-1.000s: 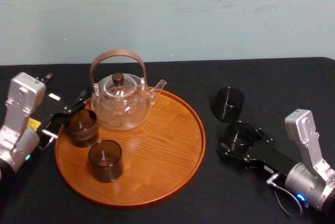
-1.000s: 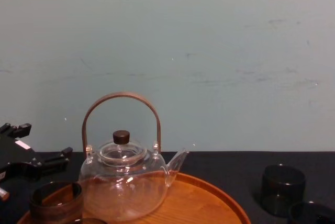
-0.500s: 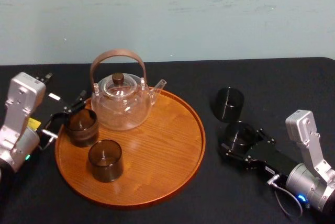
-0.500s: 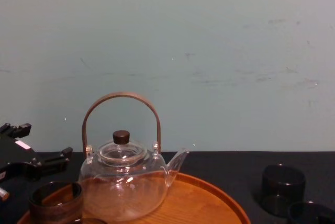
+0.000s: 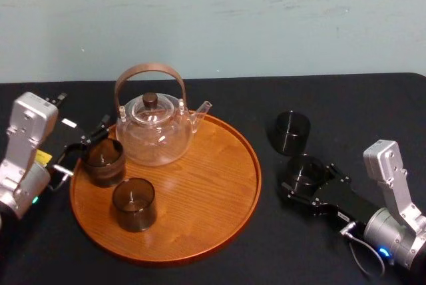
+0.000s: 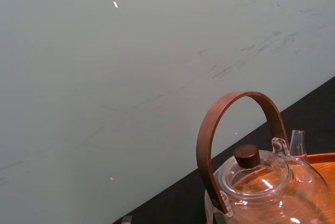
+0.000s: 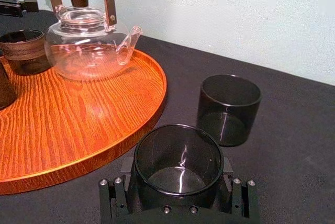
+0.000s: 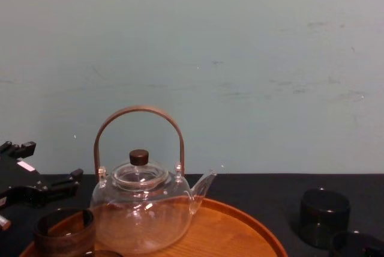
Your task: Pick up the glass from the table and place it on the tray.
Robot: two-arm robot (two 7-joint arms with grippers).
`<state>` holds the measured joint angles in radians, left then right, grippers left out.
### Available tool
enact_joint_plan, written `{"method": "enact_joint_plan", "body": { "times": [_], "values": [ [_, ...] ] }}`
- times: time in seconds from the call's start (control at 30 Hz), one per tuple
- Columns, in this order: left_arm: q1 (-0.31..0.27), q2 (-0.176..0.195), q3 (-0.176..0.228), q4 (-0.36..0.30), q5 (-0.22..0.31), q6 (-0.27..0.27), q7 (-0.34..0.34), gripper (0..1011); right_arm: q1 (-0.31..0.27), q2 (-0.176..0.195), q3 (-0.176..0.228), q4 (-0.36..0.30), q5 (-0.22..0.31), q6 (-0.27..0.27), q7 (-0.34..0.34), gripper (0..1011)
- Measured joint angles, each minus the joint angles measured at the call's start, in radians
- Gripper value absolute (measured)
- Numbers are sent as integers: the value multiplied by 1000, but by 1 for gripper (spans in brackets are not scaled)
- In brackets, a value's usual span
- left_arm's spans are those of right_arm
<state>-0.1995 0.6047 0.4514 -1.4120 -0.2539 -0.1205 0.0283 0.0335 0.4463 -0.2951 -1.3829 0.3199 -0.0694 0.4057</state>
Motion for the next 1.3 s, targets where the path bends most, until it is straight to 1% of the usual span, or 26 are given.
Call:
{"method": "enact_joint_plan", "body": {
  "times": [0.23, 0.4, 0.73, 0.9, 1.1, 1.3],
  "values": [
    [0, 0, 0, 0, 0, 0, 0, 1002, -3, -2, 7, -2, 4, -4, 7, 1002],
    [0, 0, 0, 0, 0, 0, 0, 1001, -12, 0, 18, -23, 9, -14, 21, 1002],
    [0, 0, 0, 0, 0, 0, 0, 1001, -20, 6, 28, -61, 11, -17, 30, 1002],
    [0, 0, 0, 0, 0, 0, 0, 1001, -21, 7, 28, -64, 10, -15, 32, 1002],
    [0, 0, 0, 0, 0, 0, 0, 1001, -21, 6, 29, -69, 0, 0, 16, 1002],
    [0, 0, 0, 0, 0, 0, 0, 1001, -21, 6, 29, -69, 0, -1, 17, 1002]
  ]
}}
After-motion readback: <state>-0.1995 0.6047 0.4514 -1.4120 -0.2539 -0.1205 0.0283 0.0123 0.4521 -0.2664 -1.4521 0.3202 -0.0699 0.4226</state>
